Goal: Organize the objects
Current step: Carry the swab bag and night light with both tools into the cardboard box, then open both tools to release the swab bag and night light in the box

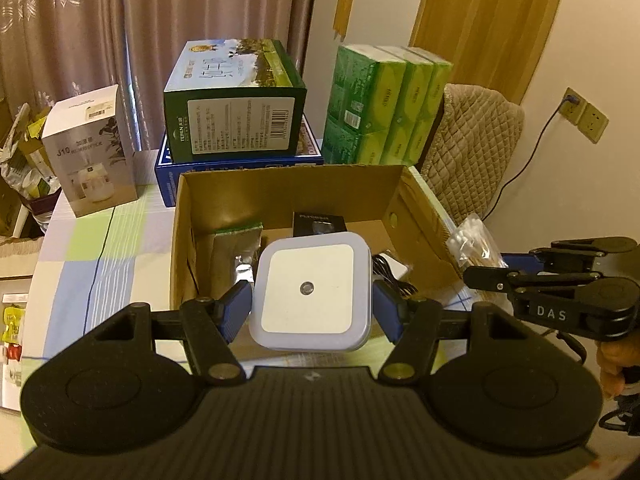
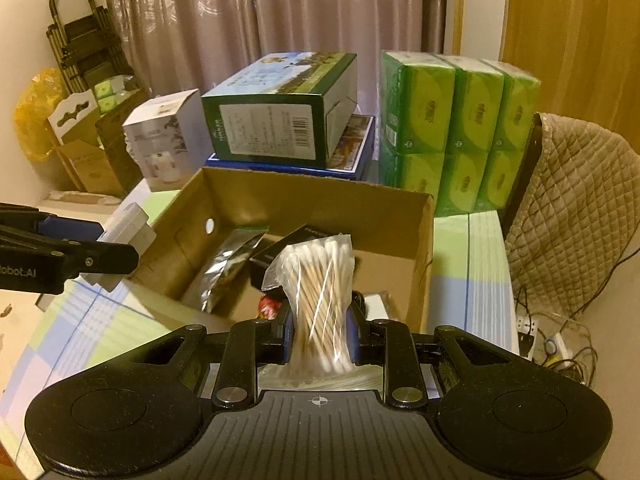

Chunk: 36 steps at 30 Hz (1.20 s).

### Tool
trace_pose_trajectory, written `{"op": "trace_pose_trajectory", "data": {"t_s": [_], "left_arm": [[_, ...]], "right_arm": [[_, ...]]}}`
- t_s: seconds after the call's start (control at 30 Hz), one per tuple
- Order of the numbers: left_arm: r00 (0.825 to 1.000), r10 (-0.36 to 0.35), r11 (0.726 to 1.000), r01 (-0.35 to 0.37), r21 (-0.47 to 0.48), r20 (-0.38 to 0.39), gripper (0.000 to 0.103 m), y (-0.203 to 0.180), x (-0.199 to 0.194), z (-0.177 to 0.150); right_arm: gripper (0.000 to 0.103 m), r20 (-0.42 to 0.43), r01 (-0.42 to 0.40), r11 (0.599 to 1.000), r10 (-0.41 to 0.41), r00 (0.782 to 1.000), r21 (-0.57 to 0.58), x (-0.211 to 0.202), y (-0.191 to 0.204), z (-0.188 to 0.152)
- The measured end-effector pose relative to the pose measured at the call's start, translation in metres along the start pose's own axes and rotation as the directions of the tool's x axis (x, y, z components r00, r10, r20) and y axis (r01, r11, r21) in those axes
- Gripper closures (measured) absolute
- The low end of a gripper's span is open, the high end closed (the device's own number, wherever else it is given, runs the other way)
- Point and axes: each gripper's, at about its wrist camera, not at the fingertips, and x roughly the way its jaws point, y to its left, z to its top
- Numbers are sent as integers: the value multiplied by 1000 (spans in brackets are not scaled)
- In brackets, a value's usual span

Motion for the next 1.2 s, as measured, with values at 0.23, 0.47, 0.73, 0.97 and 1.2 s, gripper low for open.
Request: {"op": "trace_pose_trajectory", "data": {"t_s": [0.23,0.47,0.73,0.97,1.2], "left_arm": [[999,11,1000,-11,8,-30,42,10,35,16],[998,24,1000,-23,8,-61,42,18,65,24],[997,19,1000,-19,-4,-72,38,22,91,22],[997,40,999,-42,-24,-65,24,31,93,20],[996,50,998,-52,-30,-68,24,37,89,15]], "right_arm": [[81,-22,1,1000,-1,1000,30,33,-13,15],[81,-35,20,999,-18,999,43,52,-21,22],[81,-51,24,998,-21,999,55,67,-25,19],[81,-58,20,998,-16,998,58,72,-24,17],[81,-50,14,998,-11,999,55,70,-21,17]]}}
